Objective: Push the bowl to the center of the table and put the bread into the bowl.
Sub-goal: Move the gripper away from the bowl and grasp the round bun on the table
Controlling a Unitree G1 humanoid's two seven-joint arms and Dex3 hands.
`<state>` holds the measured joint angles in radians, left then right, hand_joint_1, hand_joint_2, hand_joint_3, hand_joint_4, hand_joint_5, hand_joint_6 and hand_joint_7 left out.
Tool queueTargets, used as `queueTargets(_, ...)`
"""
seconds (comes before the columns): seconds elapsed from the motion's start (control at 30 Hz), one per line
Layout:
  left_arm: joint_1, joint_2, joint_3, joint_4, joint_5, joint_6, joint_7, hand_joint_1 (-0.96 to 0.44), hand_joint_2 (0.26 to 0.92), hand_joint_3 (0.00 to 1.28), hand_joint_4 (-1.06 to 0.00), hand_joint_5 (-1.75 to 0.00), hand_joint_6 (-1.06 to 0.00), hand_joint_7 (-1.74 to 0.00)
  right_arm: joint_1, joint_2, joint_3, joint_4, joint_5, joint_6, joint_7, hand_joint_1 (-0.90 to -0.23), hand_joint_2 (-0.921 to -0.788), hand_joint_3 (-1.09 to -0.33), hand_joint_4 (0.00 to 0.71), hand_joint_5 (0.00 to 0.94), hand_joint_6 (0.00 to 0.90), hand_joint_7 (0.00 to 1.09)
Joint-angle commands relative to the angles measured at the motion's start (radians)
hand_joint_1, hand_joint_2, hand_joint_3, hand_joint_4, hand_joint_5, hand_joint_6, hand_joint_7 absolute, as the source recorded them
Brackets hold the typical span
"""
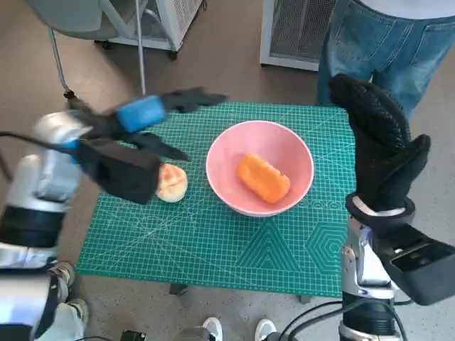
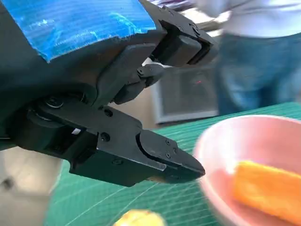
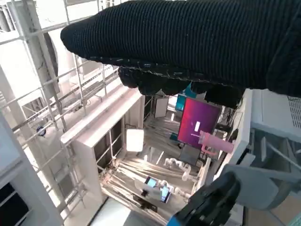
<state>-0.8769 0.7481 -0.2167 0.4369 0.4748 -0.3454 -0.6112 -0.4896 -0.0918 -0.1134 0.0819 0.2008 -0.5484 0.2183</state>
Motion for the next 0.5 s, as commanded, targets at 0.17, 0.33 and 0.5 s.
queueTargets(0.17,0.083,0.054,0.025,0.025,-0.023,0.005,0.001,0.09,0.812,0.0,-0.14,-0.02,-0.39,-0.06,0.011,0.005,-0.001,0.013,0.009,0.014,-0.004,-0.611,-0.921,-0.74,0.279,0.035,-0.001,0.77)
queueTargets(0.33,0.119,0.065,0.015,0.029,-0.001,0.007,0.009,0.08,0.807,0.0,-0.17,-0.01,-0.44,-0.05,0.003,0.009,0.003,0.017,0.012,0.019,-0.002,-0.617,-0.921,-0.741,0.279,0.035,-0.001,0.77)
queueTargets(0.5,0.137,0.066,0.001,0.022,0.023,0.016,0.013,0.06,0.803,0.0,-0.19,-0.01,-0.47,-0.04,0.001,0.011,0.006,0.016,0.015,0.023,0.001,-0.625,-0.921,-0.743,0.277,0.034,-0.001,0.76)
